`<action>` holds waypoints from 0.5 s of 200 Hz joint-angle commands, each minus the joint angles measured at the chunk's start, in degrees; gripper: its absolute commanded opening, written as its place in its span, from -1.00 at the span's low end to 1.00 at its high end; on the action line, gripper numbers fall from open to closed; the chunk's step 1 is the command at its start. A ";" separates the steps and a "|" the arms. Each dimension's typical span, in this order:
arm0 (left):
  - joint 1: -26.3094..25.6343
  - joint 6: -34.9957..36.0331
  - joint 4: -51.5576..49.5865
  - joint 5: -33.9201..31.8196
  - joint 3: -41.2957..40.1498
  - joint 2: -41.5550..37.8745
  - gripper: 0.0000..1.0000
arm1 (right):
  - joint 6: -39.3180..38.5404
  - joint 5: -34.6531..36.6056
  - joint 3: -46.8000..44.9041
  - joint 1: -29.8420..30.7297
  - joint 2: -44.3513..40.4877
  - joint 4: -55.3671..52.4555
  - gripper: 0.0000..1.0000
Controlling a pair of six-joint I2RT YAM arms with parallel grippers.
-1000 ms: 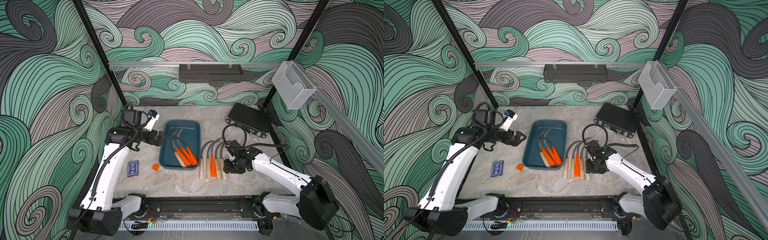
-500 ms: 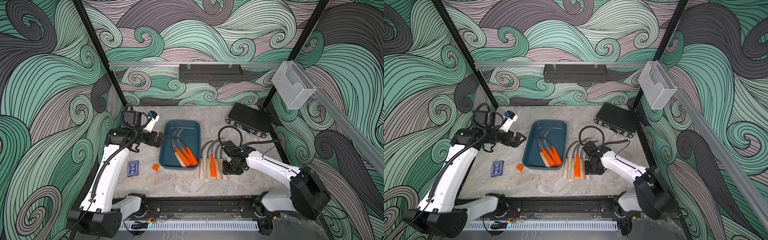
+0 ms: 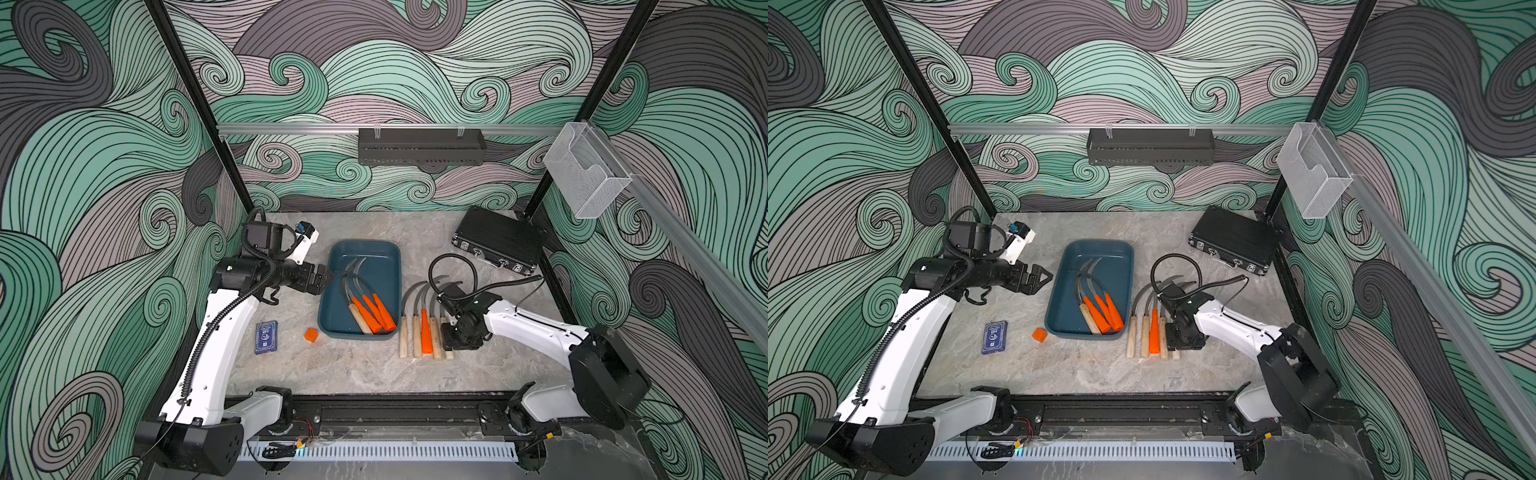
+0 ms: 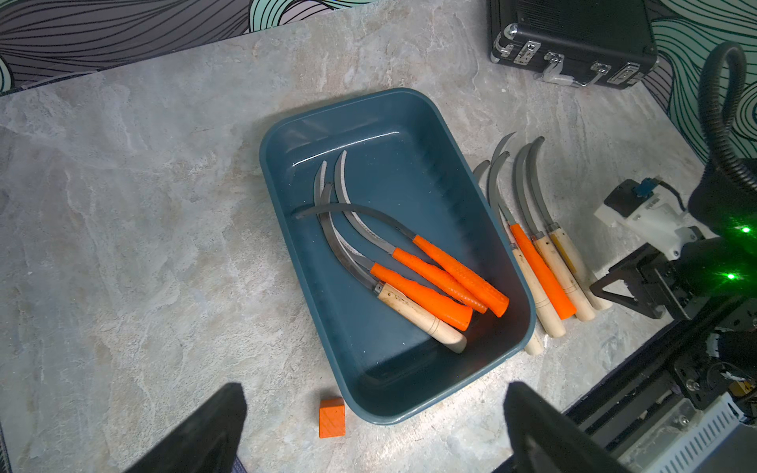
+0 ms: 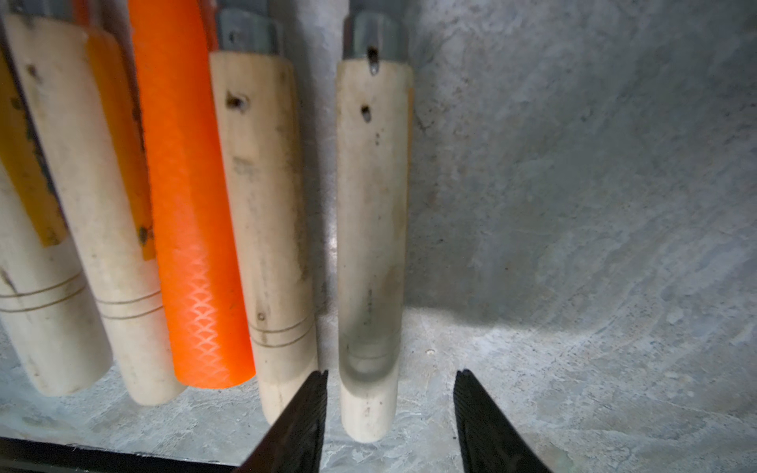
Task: Put small sickles into storage boxes
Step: Pick up the sickle at the center of the board.
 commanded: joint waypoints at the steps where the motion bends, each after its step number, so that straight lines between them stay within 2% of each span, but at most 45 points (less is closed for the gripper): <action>1: 0.09 -0.04 -0.36 -0.20 -0.14 -1.68 0.97 | 0.00 2.46 0.95 0.42 1.21 -0.18 0.05; 100: 0.09 -0.39 -0.75 0.06 0.21 -2.03 0.97 | 0.45 3.01 2.10 1.20 5.76 3.15 -0.11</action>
